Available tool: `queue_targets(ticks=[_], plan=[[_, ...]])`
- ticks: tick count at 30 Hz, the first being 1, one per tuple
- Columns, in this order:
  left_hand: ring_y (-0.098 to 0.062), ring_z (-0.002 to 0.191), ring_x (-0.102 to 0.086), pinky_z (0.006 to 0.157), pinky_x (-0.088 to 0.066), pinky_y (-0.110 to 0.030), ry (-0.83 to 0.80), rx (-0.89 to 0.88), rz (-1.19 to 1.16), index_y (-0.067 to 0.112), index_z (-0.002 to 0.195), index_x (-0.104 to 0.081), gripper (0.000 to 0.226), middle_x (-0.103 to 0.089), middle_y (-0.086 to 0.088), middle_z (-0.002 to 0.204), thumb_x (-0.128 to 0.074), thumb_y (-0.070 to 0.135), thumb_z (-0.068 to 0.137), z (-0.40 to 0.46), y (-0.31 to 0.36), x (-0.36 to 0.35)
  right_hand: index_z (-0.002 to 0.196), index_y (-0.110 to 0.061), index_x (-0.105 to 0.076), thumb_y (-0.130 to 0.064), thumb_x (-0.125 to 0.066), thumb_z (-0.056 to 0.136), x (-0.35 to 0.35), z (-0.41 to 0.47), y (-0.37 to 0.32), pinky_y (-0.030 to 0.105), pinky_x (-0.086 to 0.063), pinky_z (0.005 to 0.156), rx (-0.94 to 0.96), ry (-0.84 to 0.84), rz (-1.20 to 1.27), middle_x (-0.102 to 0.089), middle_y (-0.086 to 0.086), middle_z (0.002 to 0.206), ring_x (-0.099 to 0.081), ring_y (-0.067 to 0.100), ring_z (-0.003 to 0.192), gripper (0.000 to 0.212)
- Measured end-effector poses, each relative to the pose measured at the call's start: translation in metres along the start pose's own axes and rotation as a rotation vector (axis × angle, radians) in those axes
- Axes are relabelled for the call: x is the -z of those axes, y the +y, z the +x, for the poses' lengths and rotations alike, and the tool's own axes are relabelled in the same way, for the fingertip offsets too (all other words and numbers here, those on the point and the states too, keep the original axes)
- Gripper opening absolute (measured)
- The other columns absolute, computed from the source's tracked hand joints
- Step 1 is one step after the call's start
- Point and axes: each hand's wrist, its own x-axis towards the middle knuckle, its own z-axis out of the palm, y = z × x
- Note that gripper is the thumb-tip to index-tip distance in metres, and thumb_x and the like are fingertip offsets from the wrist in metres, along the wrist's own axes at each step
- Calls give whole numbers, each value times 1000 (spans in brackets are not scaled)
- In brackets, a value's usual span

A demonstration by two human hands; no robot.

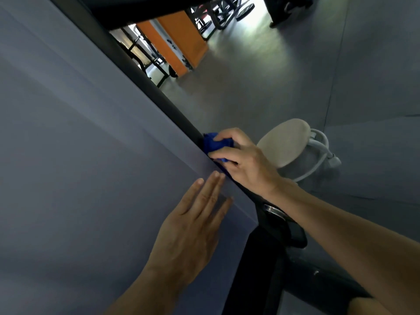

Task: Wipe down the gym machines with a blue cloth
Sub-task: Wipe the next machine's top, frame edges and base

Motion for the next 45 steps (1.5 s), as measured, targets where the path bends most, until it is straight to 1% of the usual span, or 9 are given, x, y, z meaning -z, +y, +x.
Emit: queue_targets(ticks=[6, 14, 18, 24, 29, 36, 38, 42, 45], plan=[[-38, 160, -6, 129, -11, -50, 164, 223, -106, 9, 161, -33, 64, -6, -29, 170, -41, 30, 101, -2, -29, 19, 111, -1, -76, 8, -71, 90, 3, -32, 11, 45, -55, 90, -48, -53, 23, -57, 20, 124, -62, 33, 113, 23], [-42, 160, 0, 130, -8, -53, 124, 256, -85, 3, 163, -21, 72, 1, -32, 169, -41, 40, 105, -6, -45, 30, 110, -3, -77, 6, -74, 87, -7, 77, -38, 38, -53, 100, 69, 153, 69, -58, 22, 125, -61, 32, 118, 24], [-40, 160, -1, 130, -6, -49, 143, 295, -42, 1, 161, -23, 73, 0, -31, 169, -42, 42, 104, -10, -58, 37, 117, -1, -75, 13, -74, 85, -8, 57, -31, 37, -53, 98, 43, 143, 100, -56, 22, 127, -59, 30, 118, 35], [-46, 158, 0, 129, -7, -55, 138, 417, 35, 13, 164, -22, 72, 2, -33, 168, -39, 46, 102, -15, -93, 60, 111, -3, -78, 1, -73, 90, -4, 62, -33, 42, -54, 95, 25, 129, 79, -59, 20, 124, -62, 31, 117, 22], [-47, 158, -1, 128, -12, -56, 110, 391, 38, 12, 164, -22, 74, 1, -33, 168, -42, 46, 102, -16, -94, 59, 112, -3, -76, 2, -73, 89, -9, 138, -59, 26, -50, 97, 153, 222, 16, -61, 21, 121, -61, 30, 115, 24], [-35, 160, -9, 125, -15, -45, 144, 414, 53, 5, 165, -18, 87, -6, -24, 172, -42, 56, 99, -23, -114, 78, 109, -4, -78, -8, -77, 88, -4, 63, -33, 42, -56, 89, 25, 152, 106, -60, 19, 123, -63, 28, 112, 21], [-37, 160, -7, 126, -13, -46, 134, 443, 54, 8, 164, -23, 85, -4, -26, 171, -46, 56, 98, -25, -120, 83, 107, -4, -78, 1, -79, 84, -5, 67, -34, 43, -57, 86, -2, 141, 85, -62, 18, 122, -65, 29, 109, 23], [-41, 160, -6, 127, -14, -50, 117, 425, 39, 12, 163, -30, 83, -4, -29, 170, -57, 53, 96, -25, -124, 86, 111, -7, -76, -6, -73, 89, -3, 130, -62, 29, -54, 92, 68, 188, 7, -62, 16, 123, -63, 24, 109, 22], [-38, 160, -10, 127, -13, -47, 114, 399, 59, 10, 164, -27, 81, -8, -27, 170, -51, 49, 97, -29, -130, 90, 119, -4, -70, -7, -69, 90, -2, 181, -84, 15, -47, 94, 130, 247, 3, -63, 16, 121, -60, 19, 111, 29]])
